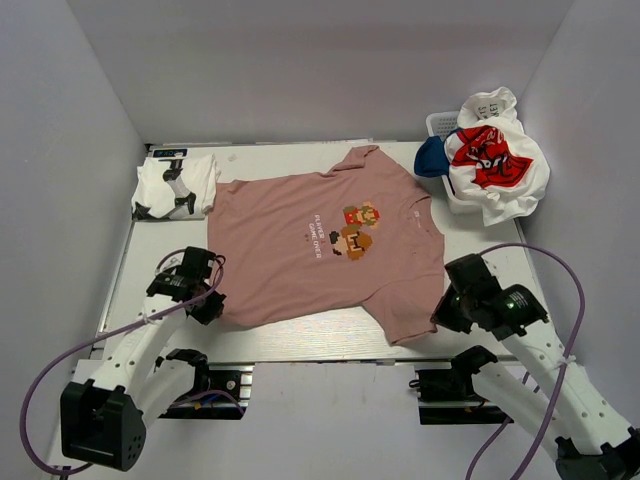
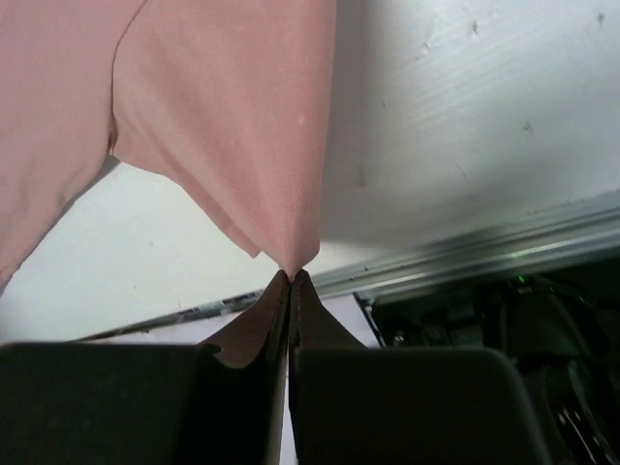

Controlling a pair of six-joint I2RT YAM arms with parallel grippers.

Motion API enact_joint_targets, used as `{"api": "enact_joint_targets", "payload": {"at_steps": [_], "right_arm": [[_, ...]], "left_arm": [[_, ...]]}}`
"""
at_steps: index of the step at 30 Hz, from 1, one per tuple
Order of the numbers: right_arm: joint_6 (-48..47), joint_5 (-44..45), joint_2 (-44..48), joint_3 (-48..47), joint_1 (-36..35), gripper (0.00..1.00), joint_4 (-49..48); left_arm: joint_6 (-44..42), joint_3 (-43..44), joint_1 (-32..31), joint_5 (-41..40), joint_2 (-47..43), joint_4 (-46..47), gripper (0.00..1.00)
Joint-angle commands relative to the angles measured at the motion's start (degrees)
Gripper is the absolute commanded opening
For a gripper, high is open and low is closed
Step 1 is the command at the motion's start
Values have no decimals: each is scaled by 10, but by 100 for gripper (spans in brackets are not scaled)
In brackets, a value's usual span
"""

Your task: Fold and stack the t-shirts

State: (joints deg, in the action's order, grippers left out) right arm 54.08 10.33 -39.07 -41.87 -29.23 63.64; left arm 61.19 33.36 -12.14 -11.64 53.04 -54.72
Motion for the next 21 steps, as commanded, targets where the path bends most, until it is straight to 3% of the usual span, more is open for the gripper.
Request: {"api": "enact_joint_targets", "payload": {"at_steps": [1, 6, 11, 21], "right_arm": [[14, 6, -7, -20, -5, 0, 73], [-32, 1, -63, 4, -4, 0, -50], [-57, 49, -149, -64, 1, 0, -171], [-88, 135, -297, -192, 26, 0, -260]], "left_arm": [[33, -1, -3, 7, -25, -26, 0], [28, 16, 4, -8, -17, -18, 0], [15, 86, 9, -39, 23, 6, 0], [9, 190, 28, -76, 184, 44, 0]]}}
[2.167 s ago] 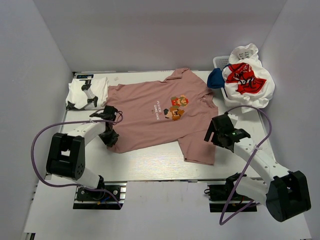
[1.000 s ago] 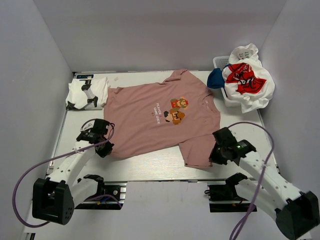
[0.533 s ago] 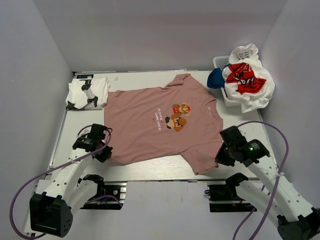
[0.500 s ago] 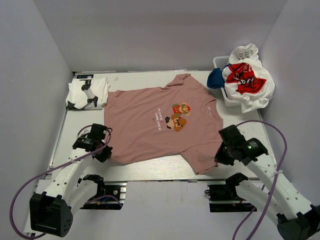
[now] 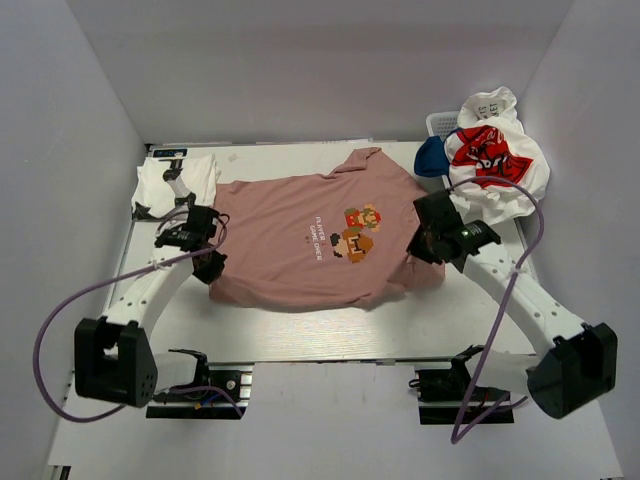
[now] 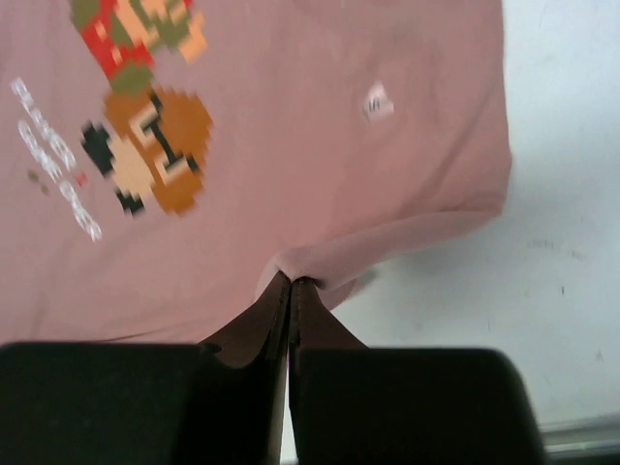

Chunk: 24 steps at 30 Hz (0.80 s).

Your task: Fold and stack the t-shirts

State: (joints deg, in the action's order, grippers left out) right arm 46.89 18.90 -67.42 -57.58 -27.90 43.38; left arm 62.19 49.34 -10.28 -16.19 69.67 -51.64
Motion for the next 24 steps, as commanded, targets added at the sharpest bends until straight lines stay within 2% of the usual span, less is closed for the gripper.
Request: {"api": "enact_joint_targets", "payload": {"at_steps": [1, 7, 10, 12, 17, 18, 19, 20, 21, 22, 23, 24], "right_arm": [[-19, 54, -33, -47, 17, 0, -64], [-41, 55, -118, -112, 51, 0, -114], [-50, 44, -174, -146, 72, 0, -140], [-62, 39, -194, -166, 80, 0, -146], [-94, 23, -314, -245, 96, 0, -160], [-103, 14, -342, -256, 102, 0, -174], [-131, 6, -358, -267, 102, 0, -181], [-144, -7, -388, -309, 104, 3, -187], [-161, -12, -421, -328, 107, 14, -182], [-195, -26, -437, -376, 107, 28, -172], [-206, -40, -454, -420, 108, 44, -121], [-211, -39, -484, -436, 103, 62, -104]], "left_arm": [[-1, 30, 17, -31, 33, 14, 0], [-35, 102, 49, -96, 99, 15, 0], [-59, 114, 61, -69, 140, 62, 0], [-59, 128, 67, -68, 170, 62, 0], [-65, 152, 86, -82, 215, 112, 0], [-65, 158, 93, -82, 225, 121, 6], [-80, 177, 100, -74, 237, 131, 18], [-85, 187, 100, -74, 260, 137, 49], [-95, 200, 105, -63, 273, 137, 66], [-109, 231, 105, -56, 284, 128, 79], [-109, 246, 111, -56, 293, 117, 95], [-116, 267, 111, -56, 300, 104, 100]]}}
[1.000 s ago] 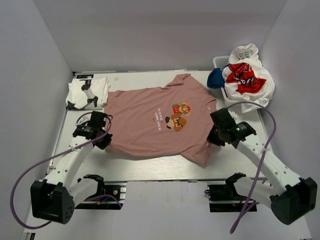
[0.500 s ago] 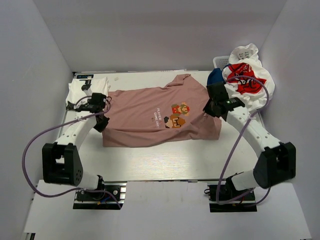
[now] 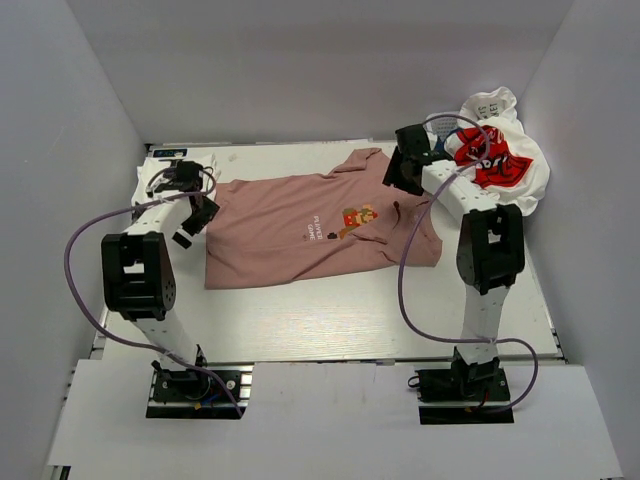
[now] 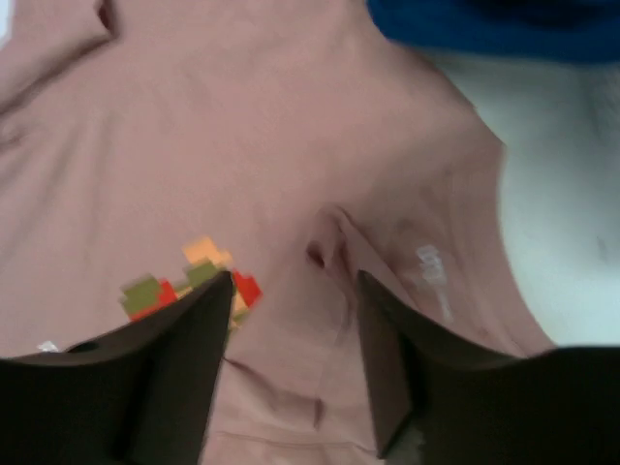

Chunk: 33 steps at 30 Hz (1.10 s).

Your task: Fold and stack the t-shirts

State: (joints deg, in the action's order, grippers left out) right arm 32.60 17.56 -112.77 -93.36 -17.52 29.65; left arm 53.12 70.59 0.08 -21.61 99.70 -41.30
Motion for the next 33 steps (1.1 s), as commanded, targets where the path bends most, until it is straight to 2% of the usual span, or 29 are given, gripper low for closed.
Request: {"api": "enact_joint_targets", "payload": {"at_steps": [1, 4, 5, 6, 8, 9, 15, 21, 28, 29, 30, 33], "right_arm": [[-89, -44, -32, -88, -7, 65, 40], [-126, -94, 22, 12, -15, 70, 1], [-131, -101, 73, 99, -16, 72, -49], [-146, -109, 92, 126, -19, 77, -67], [-149, -146, 131, 167, -24, 78, -99], [-147, -152, 155, 224, -26, 78, -106], [-141, -199, 141, 274, -33, 73, -122], [-138, -209, 98, 251, -40, 69, -150], [-124, -195, 44, 219, -40, 54, -131], [-124, -200, 43, 221, -39, 47, -136], [-121, -203, 44, 221, -40, 30, -143], [-119, -198, 53, 210, -45, 7, -155]], "left_arm": [[-25, 55, 7, -7, 0, -17, 100], [-32, 31, 7, -12, -47, -23, 100], [-41, 14, 7, -12, -64, -10, 100], [-50, -23, 7, 13, -84, 2, 100], [-76, -62, 2, 39, -138, 38, 100], [-82, -98, -4, 56, -153, 47, 100], [-87, -190, -4, 85, -194, 74, 100], [-87, -196, -4, 85, -199, 74, 100], [-87, -208, 2, 63, -223, 62, 100], [-87, -208, 2, 63, -223, 62, 100], [-87, -208, 2, 63, -228, 62, 100], [-87, -208, 2, 63, -233, 62, 100]]}}
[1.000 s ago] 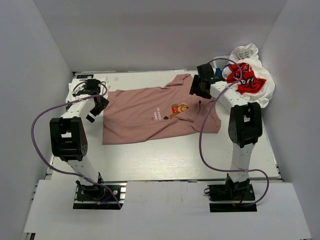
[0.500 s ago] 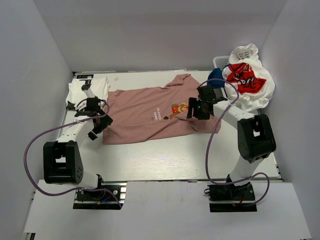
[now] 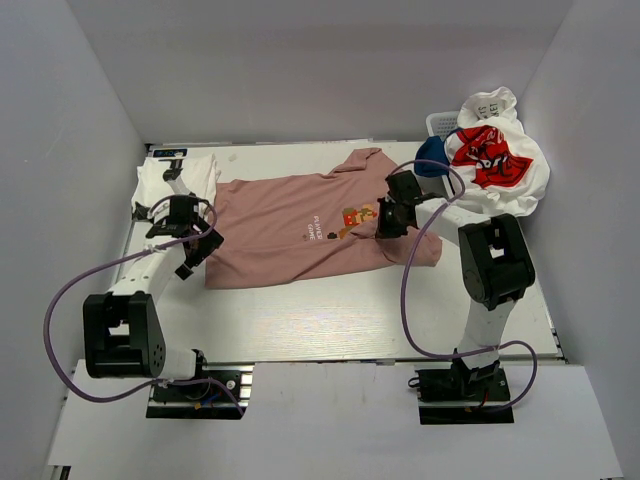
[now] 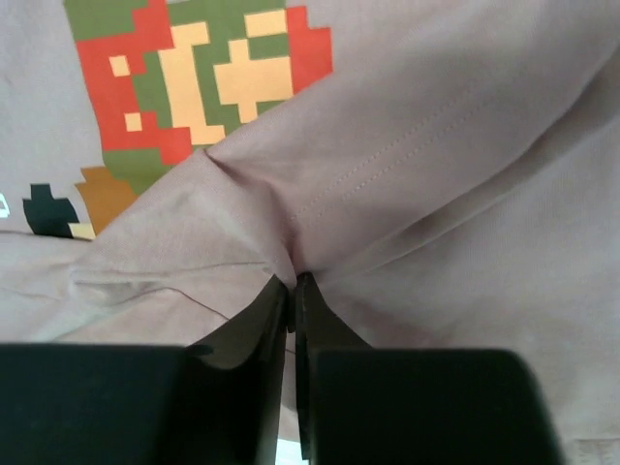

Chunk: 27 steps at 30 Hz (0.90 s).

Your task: Fold and stack the t-shirts

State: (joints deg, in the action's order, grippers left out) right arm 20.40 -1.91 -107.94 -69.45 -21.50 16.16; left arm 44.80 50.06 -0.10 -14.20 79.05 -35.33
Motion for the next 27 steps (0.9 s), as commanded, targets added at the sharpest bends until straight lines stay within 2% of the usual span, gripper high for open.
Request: {"api": "enact_joint_targets", "payload": {"at_steps": [1, 3, 9, 12, 13, 15, 16, 18, 19, 20, 21, 25, 27], "right_arm": [[0, 5, 5, -32, -7, 5, -18], [-11, 16, 6, -45, -10, 0, -9], [-27, 48, -41, -151, -25, 0, 21], [-28, 66, -97, -228, -32, 0, 61], [-25, 71, -120, -287, -32, 7, 73], [-18, 97, -154, -330, -33, 30, 130], [-15, 104, -169, -383, -34, 50, 139], [-24, 116, -177, -407, -33, 60, 159], [-24, 116, -159, -404, -33, 76, 158], [-27, 118, -150, -397, -33, 78, 148], [-27, 118, -138, -368, -31, 88, 143], [4, 141, -26, -194, -23, 90, 104], [30, 140, 40, -104, -18, 90, 70]], "left_arm": [[-4, -2, 4, -11, -27, 3, 100], [-4, -2, 4, -17, -27, 3, 100], [-9, -2, 4, -22, -26, 8, 100], [-15, 11, 4, -29, -19, 1, 100], [-15, 18, 4, -34, -14, 1, 100], [-15, 24, 4, -34, -8, -5, 100], [-15, 24, 4, -39, -8, -10, 100], [-15, 29, 4, -39, -8, -11, 100], [-15, 29, 4, -39, -8, -11, 100], [-15, 29, 4, -39, -8, -11, 100], [-15, 29, 4, -33, -8, -11, 100], [-21, 29, -3, -12, -8, 16, 100], [-30, 35, -3, 26, 8, 29, 100]]}}
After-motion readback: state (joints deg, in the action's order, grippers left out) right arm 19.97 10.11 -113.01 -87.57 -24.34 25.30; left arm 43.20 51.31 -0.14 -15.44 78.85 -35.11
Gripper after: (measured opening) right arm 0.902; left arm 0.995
